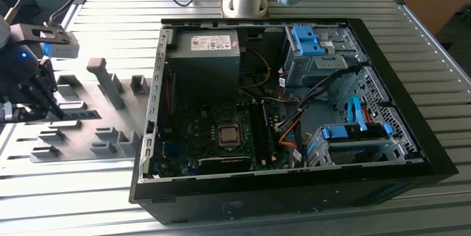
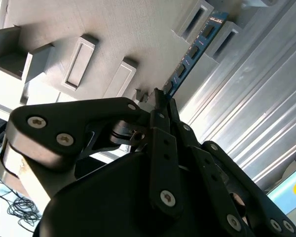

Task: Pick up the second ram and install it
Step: 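Pick up the second ram and move it above second insertion slot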

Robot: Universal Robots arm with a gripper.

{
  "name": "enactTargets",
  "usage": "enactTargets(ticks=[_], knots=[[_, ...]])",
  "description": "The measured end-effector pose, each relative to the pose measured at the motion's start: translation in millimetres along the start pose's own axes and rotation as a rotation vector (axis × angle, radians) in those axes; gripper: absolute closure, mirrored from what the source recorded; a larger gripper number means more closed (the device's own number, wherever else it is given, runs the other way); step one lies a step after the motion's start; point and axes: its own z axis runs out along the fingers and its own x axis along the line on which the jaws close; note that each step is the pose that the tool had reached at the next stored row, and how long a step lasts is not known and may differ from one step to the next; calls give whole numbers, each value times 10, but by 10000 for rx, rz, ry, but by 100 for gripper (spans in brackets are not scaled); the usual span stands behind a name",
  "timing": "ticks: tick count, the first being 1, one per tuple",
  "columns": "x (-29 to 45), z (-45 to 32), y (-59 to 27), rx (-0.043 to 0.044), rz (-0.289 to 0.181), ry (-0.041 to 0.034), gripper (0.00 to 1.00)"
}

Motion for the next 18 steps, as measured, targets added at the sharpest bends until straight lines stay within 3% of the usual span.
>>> enactTargets(ticks=[18], knots=[[-1, -150, 2, 0, 0, 0, 86]])
